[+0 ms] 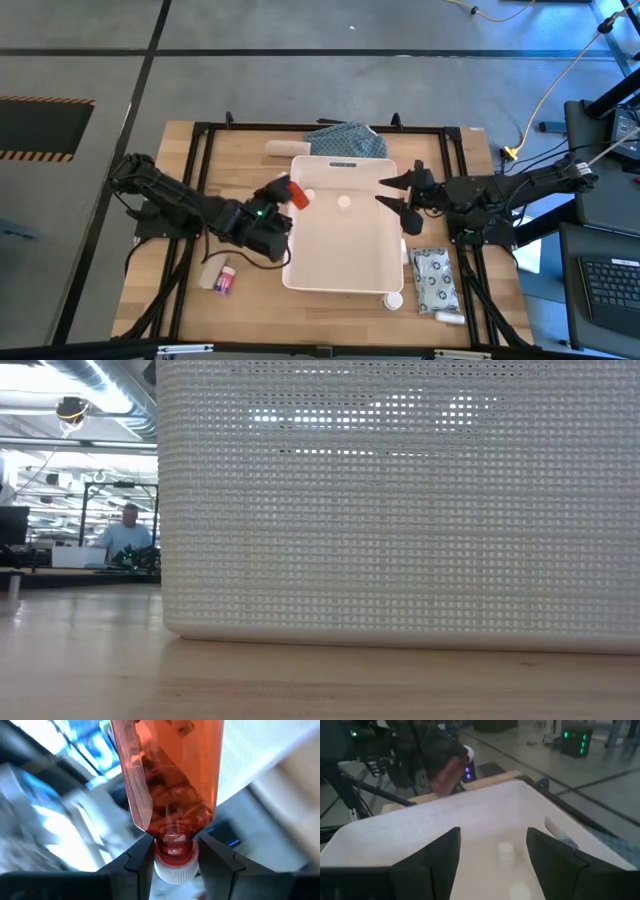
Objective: Pick & place medical supplies in basket/bin
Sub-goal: Put the red pill bottle into the white bin
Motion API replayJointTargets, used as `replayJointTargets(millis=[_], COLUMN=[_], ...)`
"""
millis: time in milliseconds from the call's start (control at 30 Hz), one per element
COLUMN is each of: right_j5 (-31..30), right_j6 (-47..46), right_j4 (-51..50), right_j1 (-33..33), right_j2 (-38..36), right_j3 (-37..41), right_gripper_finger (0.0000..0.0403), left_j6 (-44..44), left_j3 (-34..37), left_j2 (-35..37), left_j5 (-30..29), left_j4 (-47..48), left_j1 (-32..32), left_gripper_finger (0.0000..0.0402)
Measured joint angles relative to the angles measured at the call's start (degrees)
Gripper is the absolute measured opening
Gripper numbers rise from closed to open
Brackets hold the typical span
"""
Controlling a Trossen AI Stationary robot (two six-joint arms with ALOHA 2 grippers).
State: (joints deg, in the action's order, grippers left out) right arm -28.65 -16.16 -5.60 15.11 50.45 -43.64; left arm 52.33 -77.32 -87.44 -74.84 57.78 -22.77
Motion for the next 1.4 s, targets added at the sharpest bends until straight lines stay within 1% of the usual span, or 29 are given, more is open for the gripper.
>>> replayJointTargets(millis=[33,100,233,300,400,467,533,633,767,867,967,1033,1100,1200,1267,1300,1400], right_j5=[0.0,0.0,0.2,1.5,6.7,10.4,12.2,12.3,12.3,12.3,13.2,18.0,24.4,31.5,33.3,33.7,34.8], right_j6=[0.6,2.8,7.1,8.5,9.3,9.8,12.2,15.2,27.3,35.1,37.4,38.3,38.8,38.8,38.8,38.4,36.4], right_j4=[1.0,3.2,8.7,10.9,12.3,11.8,11.9,11.9,11.7,11.8,11.8,11.8,12.5,15.5,18.2,19.9,24.1], right_j1=[0.0,0.0,0.0,0.0,-0.8,-1.5,-2.0,-2.4,-2.6,-2.6,-2.6,-2.7,-2.6,-2.6,-2.6,-2.6,-2.6], right_j2=[0.5,1.6,4.2,5.2,6.2,6.3,6.5,6.6,6.6,6.6,6.6,6.6,6.6,6.6,6.7,7.0,8.5], right_j3=[0.0,0.0,0.0,0.0,0.0,0.0,0.0,0.0,0.0,0.0,0.0,0.0,0.0,0.0,0.0,0.0,0.0], right_gripper_finger=[0.0228,0.0228,0.0228,0.0228,0.0228,0.0228,0.0228,0.0228,0.0228,0.0228,0.0228,0.0228,0.0228,0.0228,0.0228,0.0228,0.0228], left_j6=[6.9,17.6,32.9,40.1,48.6,52.1,53.9,54.3,51.6,47.4,40.4,34.9,30.4,26.3,24.2,23.5,21.3], left_j3=[0.0,0.0,0.0,0.0,0.0,0.0,0.0,0.0,0.0,0.0,0.1,0.1,0.1,0.1,0.1,0.0,0.0], left_j2=[0.0,0.0,0.0,0.0,0.0,0.0,0.0,0.0,0.0,0.0,0.0,0.0,0.0,0.0,0.0,0.0,0.0], left_j5=[0.2,2.0,6.9,9.7,14.2,18.2,22.8,29.5,38.4,47.8,57.6,63.2,68.0,76.0,80.0,80.9,81.2], left_j4=[-2.4,-7.3,-17.2,-22.0,-29.9,-34.8,-38.8,-43.6,-46.7,-47.9,-51.0,-54.3,-57.2,-60.1,-61.2,-61.3,-61.1], left_j1=[0.2,0.8,1.9,2.5,3.2,3.6,3.9,4.3,4.3,4.3,4.3,4.3,4.6,5.9,6.8,7.3,8.8], left_gripper_finger=[0.0124,0.0125,0.0125,0.0125,0.0125,0.0127,0.013,0.0136,0.0141,0.0142,0.0142,0.0142,0.0142,0.0143,0.0143,0.0143,0.014])
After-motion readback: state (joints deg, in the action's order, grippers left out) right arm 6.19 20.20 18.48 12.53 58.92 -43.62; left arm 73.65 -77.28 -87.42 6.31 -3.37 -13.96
